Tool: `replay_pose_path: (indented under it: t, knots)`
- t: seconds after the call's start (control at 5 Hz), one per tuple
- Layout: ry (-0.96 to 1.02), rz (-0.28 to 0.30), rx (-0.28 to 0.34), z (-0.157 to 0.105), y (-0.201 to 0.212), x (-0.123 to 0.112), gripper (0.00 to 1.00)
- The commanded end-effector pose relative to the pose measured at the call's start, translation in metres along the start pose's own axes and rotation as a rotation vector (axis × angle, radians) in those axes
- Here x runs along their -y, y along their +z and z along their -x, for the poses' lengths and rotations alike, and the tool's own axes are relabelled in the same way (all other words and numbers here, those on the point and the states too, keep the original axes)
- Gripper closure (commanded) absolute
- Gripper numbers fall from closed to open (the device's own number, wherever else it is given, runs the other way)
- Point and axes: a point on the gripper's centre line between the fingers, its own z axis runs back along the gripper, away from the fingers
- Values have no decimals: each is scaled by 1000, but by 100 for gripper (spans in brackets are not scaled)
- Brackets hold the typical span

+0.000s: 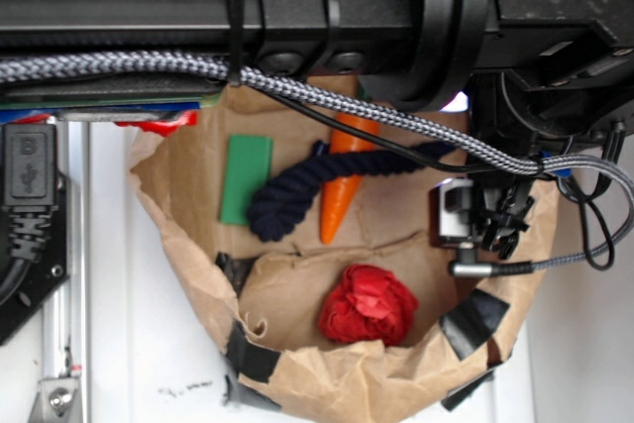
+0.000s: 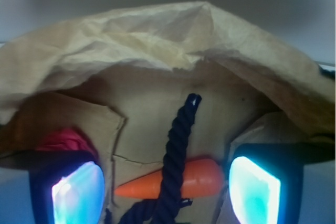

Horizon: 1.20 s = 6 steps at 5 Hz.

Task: Grab the blue rope.

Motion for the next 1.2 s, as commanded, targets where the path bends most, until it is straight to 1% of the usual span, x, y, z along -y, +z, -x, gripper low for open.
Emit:
replay_pose_path:
  t: [0.0,0.2,0.4,0.6,0.8,1.0]
  knots:
    - [-77,-50,97,34,1,10,0]
    - [-69,-62,95,34,-9,17,0]
    - [-29,-52,135,25,-19,17,0]
    - [-2,-66,168,16,-21,18,0]
    - [11,-65,180,15,-22,17,0]
    - [42,-66,188,8,-23,11,0]
